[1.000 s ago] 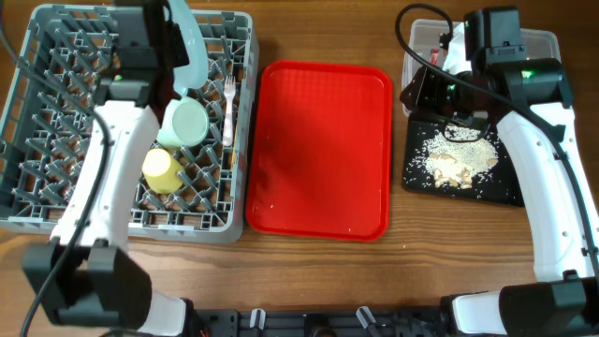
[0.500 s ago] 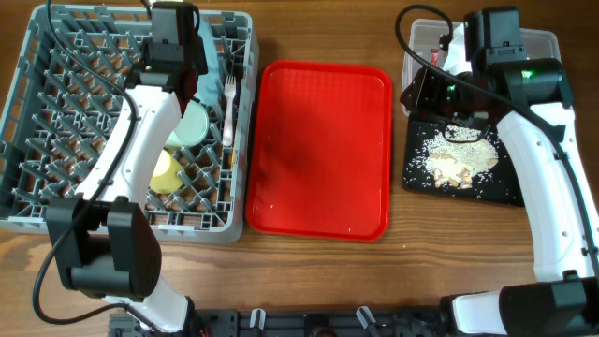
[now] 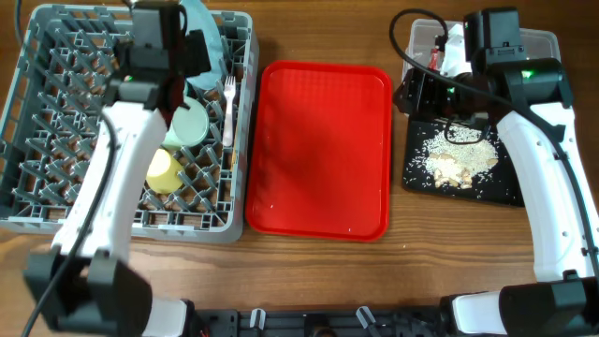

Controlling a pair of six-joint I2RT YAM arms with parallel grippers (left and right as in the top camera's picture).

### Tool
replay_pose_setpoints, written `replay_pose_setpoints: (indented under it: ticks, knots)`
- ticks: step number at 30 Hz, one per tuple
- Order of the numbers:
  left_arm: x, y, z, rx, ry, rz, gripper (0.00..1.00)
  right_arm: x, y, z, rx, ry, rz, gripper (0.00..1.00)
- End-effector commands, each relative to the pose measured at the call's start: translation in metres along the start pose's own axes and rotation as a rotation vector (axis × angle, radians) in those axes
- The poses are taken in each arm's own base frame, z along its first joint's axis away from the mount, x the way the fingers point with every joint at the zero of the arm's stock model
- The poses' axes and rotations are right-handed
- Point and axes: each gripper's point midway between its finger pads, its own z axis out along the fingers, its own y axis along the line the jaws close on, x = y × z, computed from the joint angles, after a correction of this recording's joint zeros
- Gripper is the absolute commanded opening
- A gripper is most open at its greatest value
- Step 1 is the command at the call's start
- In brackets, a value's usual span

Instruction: Sort waste into correct bins and load items into the dishwasher rack

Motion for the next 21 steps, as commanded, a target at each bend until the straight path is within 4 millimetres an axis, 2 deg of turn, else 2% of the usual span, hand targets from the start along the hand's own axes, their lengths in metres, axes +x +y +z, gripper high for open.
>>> replay_pose_setpoints:
  ticks: [1, 4, 6, 8, 10, 12, 15, 18, 21]
  knots:
    - [0.024, -0.037, -0.020, 0.232, 0.125, -0.078, 1.00, -0.012, 0.006, -0.007, -0.018, -0.064, -0.117, 0.84]
    - [0.050, -0.051, -0.028, 0.319, 0.254, -0.110, 1.00, -0.036, 0.012, -0.010, -0.037, -0.162, -0.144, 0.93]
    - [0.064, -0.050, -0.031, 0.317, 0.312, -0.111, 1.00, -0.053, 0.016, -0.012, -0.041, -0.233, -0.161, 1.00]
    - [0.078, -0.045, -0.034, 0.292, 0.377, -0.140, 1.00, -0.060, 0.011, -0.013, -0.009, -0.263, -0.159, 1.00]
    - [0.095, -0.039, -0.040, 0.259, 0.455, -0.167, 1.00, -0.056, 0.000, -0.012, 0.051, -0.247, -0.143, 1.00]
    - [0.117, -0.029, -0.049, 0.210, 0.560, -0.205, 1.00, -0.044, -0.015, -0.011, 0.118, -0.200, -0.088, 1.00]
    - [0.139, -0.020, -0.061, 0.173, 0.660, -0.189, 1.00, -0.032, -0.023, -0.010, 0.157, -0.152, -0.059, 1.00]
    - [0.150, -0.018, -0.072, 0.171, 0.709, -0.140, 1.00, -0.017, -0.027, -0.011, 0.170, -0.098, -0.050, 1.00]
    - [0.151, -0.022, -0.082, 0.198, 0.682, -0.103, 1.00, -0.005, -0.029, -0.016, 0.178, -0.065, -0.047, 1.00]
